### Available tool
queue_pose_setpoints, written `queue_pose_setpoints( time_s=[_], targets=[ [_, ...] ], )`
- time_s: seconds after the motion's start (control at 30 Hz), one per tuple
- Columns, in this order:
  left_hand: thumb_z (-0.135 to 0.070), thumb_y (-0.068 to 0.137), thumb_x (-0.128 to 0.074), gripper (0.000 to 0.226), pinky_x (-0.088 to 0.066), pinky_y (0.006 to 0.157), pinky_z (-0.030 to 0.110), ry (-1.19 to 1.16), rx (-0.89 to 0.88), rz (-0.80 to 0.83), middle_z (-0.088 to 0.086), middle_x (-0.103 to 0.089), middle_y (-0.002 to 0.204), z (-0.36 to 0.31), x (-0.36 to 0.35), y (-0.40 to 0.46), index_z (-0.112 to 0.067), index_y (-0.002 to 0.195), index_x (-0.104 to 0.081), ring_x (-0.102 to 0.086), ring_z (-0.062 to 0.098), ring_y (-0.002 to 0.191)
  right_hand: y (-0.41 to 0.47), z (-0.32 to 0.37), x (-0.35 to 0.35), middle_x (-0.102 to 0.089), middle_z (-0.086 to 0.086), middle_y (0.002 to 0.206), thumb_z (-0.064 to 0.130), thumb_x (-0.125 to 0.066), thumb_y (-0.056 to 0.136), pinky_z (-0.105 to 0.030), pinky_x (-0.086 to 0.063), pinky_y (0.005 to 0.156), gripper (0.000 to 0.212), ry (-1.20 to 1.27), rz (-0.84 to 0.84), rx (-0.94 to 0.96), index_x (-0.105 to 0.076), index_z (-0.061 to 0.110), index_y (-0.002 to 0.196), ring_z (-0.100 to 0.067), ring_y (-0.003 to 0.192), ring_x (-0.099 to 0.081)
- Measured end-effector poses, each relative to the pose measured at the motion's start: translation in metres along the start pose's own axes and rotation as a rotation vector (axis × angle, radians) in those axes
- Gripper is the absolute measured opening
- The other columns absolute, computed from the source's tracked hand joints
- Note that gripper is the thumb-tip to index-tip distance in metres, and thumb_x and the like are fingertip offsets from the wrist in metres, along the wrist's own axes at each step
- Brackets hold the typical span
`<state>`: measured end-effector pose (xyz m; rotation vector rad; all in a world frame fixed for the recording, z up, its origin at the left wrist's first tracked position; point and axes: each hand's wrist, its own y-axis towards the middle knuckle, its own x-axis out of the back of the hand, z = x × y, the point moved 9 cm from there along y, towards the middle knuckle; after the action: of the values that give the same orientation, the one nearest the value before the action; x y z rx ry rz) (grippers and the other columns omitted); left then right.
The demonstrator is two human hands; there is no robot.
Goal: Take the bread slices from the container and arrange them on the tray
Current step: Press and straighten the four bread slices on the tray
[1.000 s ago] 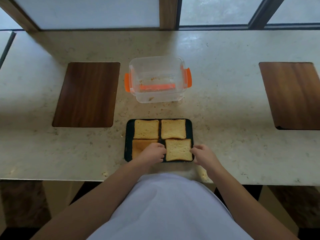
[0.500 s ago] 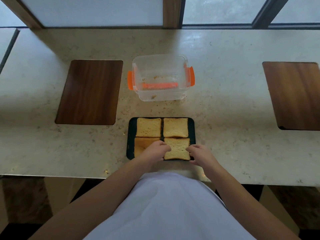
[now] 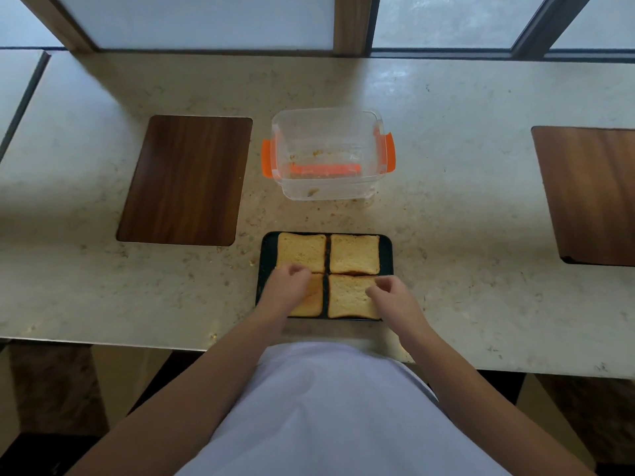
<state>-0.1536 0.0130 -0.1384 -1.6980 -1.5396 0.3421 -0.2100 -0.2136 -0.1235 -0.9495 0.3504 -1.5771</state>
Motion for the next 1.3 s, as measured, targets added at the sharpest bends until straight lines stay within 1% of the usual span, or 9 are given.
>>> queue_pose_setpoints(
  time_s=[0.13, 0.4, 0.6, 0.77, 0.87, 1.0, 1.1, 1.2, 1.3],
  targets=[
    [-0.026, 0.099, -0.051, 0.038, -0.042, 0.089, 0.033, 0.009, -0.042, -0.175, 0.003, -0.057, 0.132, 0.002, 0.045, 0.013, -0.016, 0.136, -0.053, -0.054, 0.013, 0.108, 0.009, 0.027, -0.049, -0.056, 0.004, 0.126, 0.031, -0.059, 0.096, -0.040, -0.054, 0.098, 0.055, 0.054, 0.231, -0.024, -0.044, 0.016, 0.147, -0.016, 0.107, -0.058],
    [-0.027, 0.097, -0.053, 0.053, -0.035, 0.094, 0.033, 0.050, -0.015, -0.129, 0.008, -0.048, 0.150, 0.004, 0.049, 0.029, -0.013, 0.147, -0.047, -0.046, 0.025, 0.133, 0.029, 0.052, -0.089, -0.059, -0.006, 0.117, 0.027, -0.058, 0.093, -0.038, -0.055, 0.093, 0.062, 0.016, 0.271, -0.100, -0.040, 0.009, 0.150, -0.018, 0.098, -0.058],
    [-0.033, 0.095, -0.054, 0.047, -0.047, 0.100, 0.043, 0.058, 0.014, -0.056, 0.005, -0.057, 0.139, 0.007, 0.048, 0.032, -0.017, 0.139, -0.056, -0.052, 0.020, 0.118, 0.030, 0.053, -0.091, -0.061, 0.001, 0.107, 0.029, -0.060, 0.090, -0.048, -0.055, 0.097, 0.030, -0.030, 0.224, -0.079, -0.054, 0.017, 0.117, -0.014, 0.089, -0.058],
    [-0.036, 0.090, -0.055, 0.046, -0.048, 0.101, 0.050, 0.054, 0.026, -0.023, 0.003, -0.061, 0.127, 0.009, 0.051, 0.032, -0.019, 0.131, -0.061, -0.056, 0.022, 0.114, 0.031, 0.056, -0.097, -0.058, -0.002, 0.122, 0.033, -0.061, 0.087, -0.047, -0.052, 0.101, 0.058, -0.044, 0.241, -0.086, -0.051, 0.013, 0.140, -0.022, 0.112, -0.056],
    [-0.035, 0.090, -0.055, 0.041, -0.049, 0.100, 0.049, 0.061, 0.018, -0.019, 0.001, -0.060, 0.125, 0.006, 0.051, 0.032, -0.020, 0.127, -0.062, -0.055, 0.018, 0.109, 0.034, 0.056, -0.098, -0.058, -0.006, 0.131, 0.032, -0.061, 0.087, -0.048, -0.052, 0.102, 0.056, -0.034, 0.244, -0.078, -0.053, 0.012, 0.139, -0.025, 0.116, -0.057],
    [-0.035, 0.094, -0.053, 0.043, -0.047, 0.080, 0.034, 0.184, -0.032, -0.013, -0.002, -0.059, 0.116, -0.001, 0.047, 0.030, -0.018, 0.134, -0.057, -0.054, 0.010, 0.094, 0.032, 0.047, -0.083, -0.061, -0.003, 0.121, 0.032, -0.061, 0.092, -0.037, -0.057, 0.089, 0.048, 0.016, 0.228, -0.066, -0.053, 0.016, 0.137, -0.012, 0.097, -0.060],
    [-0.028, 0.094, -0.055, 0.047, -0.043, 0.064, 0.024, 0.323, -0.170, -0.100, -0.001, -0.057, 0.110, -0.021, 0.041, 0.020, -0.014, 0.139, -0.051, -0.055, 0.003, 0.076, 0.027, 0.034, -0.044, -0.059, 0.004, 0.122, 0.032, -0.059, 0.094, -0.040, -0.055, 0.094, 0.048, 0.041, 0.104, -0.011, -0.051, 0.018, 0.139, -0.012, 0.104, -0.060],
    [-0.027, 0.093, -0.055, 0.047, -0.047, 0.089, 0.032, 0.370, -0.315, -0.064, 0.007, -0.056, 0.136, -0.045, 0.014, 0.008, -0.014, 0.138, -0.054, -0.060, 0.020, 0.113, 0.026, 0.019, -0.006, -0.058, 0.000, 0.129, 0.027, -0.056, 0.096, -0.041, -0.050, 0.096, 0.046, 0.055, -0.021, -0.001, -0.051, 0.016, 0.140, -0.016, 0.112, -0.056],
    [-0.030, 0.095, -0.053, 0.051, -0.042, 0.083, 0.021, 0.299, -0.282, 0.088, 0.002, -0.061, 0.134, -0.051, -0.026, 0.003, -0.015, 0.144, -0.051, -0.059, 0.012, 0.114, 0.030, 0.011, 0.005, -0.057, -0.002, 0.134, 0.026, -0.057, 0.096, -0.034, -0.044, 0.091, 0.052, 0.011, -0.033, -0.010, -0.048, 0.012, 0.146, -0.014, 0.111, -0.052]
  ],
)
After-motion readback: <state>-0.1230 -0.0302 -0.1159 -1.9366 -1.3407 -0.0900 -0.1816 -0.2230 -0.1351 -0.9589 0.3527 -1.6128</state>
